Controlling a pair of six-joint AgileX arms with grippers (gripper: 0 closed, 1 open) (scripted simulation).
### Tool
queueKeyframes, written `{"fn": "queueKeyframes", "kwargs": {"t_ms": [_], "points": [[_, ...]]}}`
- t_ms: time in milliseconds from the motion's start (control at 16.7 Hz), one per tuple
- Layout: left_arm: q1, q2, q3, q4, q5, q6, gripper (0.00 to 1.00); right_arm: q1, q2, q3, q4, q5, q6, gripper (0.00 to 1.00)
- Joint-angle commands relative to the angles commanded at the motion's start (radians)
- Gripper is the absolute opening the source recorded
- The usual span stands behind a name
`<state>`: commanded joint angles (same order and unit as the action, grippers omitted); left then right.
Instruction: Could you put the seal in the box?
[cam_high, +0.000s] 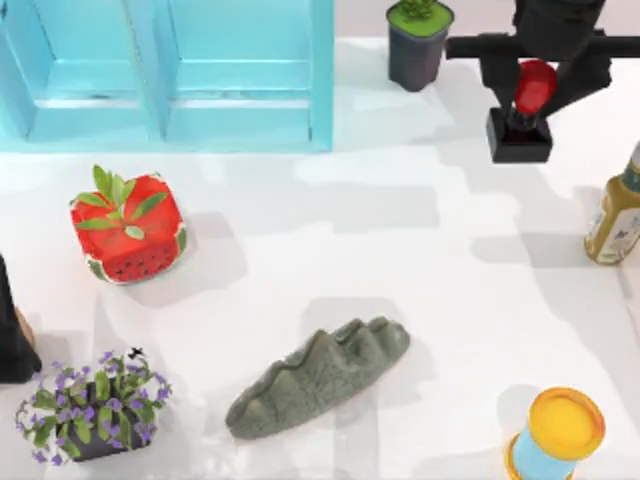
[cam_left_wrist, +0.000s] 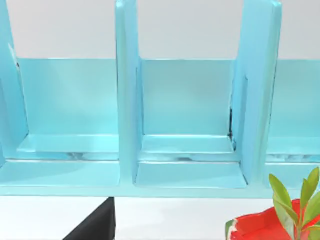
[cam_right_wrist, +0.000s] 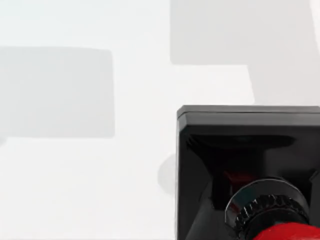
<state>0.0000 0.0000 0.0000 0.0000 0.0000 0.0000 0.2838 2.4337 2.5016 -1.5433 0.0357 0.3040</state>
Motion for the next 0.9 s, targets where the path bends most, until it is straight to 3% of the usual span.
{"fn": "queueKeyframes", "kwargs": {"t_ms": [360,900], "points": [[0.000,0.000,0.000,0.000,0.000,0.000,1.00,-0.064,-0.039,-0.051,0.046,-0.009,-0.067,0.00],[0.000,0.000,0.000,0.000,0.000,0.000,1.00,-0.646,-0.428,-0.554,0.194,-0.084,-0.604,0.00]]}}
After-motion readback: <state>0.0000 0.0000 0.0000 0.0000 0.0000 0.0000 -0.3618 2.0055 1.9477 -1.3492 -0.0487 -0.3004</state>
